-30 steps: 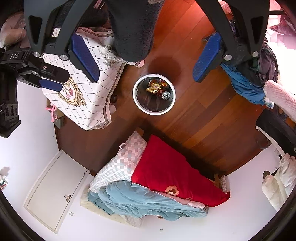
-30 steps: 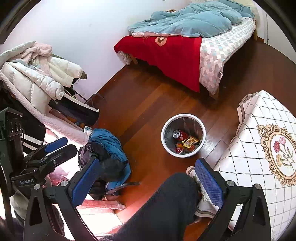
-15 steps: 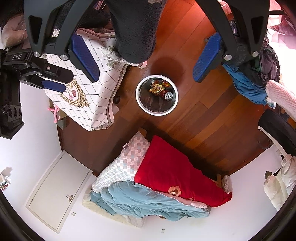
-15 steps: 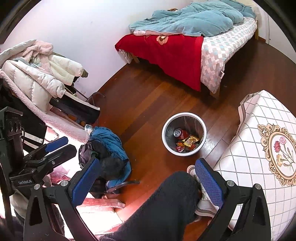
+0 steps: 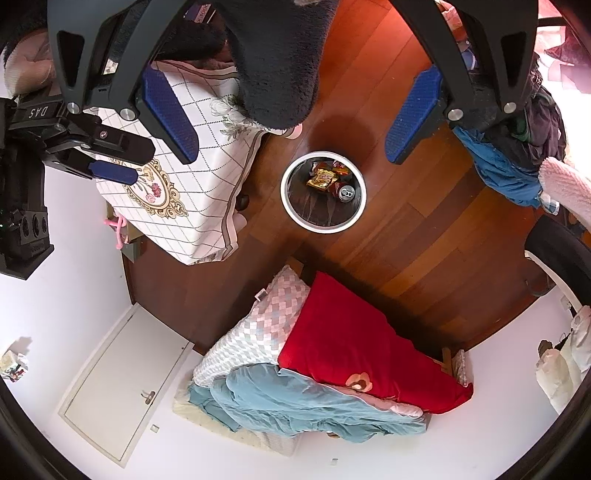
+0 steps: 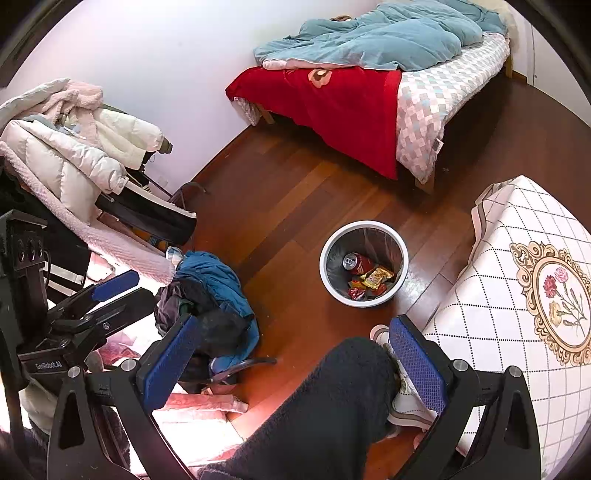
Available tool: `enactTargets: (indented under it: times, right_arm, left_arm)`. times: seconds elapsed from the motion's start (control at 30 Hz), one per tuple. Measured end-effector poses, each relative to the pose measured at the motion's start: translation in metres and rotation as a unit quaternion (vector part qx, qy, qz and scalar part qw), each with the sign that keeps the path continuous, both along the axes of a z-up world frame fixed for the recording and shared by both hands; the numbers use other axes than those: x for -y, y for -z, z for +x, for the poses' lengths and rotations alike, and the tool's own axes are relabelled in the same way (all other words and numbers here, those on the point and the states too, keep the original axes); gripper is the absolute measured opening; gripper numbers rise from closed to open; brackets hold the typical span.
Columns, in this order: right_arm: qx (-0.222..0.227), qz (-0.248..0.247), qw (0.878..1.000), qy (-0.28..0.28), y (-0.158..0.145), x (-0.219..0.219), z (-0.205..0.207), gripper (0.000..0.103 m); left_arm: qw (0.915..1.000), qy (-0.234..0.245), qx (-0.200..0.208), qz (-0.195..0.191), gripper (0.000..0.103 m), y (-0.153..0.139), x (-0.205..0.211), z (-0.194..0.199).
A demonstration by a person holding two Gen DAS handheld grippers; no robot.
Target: Collect trash
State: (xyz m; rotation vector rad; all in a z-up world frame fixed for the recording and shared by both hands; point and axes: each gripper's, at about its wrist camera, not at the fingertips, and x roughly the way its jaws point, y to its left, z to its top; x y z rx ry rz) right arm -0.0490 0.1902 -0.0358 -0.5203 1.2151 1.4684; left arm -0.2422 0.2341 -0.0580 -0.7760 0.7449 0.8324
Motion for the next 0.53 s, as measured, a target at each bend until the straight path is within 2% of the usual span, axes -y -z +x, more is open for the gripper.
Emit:
enactTargets:
  times: [0.53]
  right_arm:
    - [-0.003,-0.003,1.000,-0.006,0.0031,-0.0002,-0.0031,0.103]
  left_arm:
    - [1.0000,0.000,0.001,0.004,0.103,0.0003,0.0024,-0.0007]
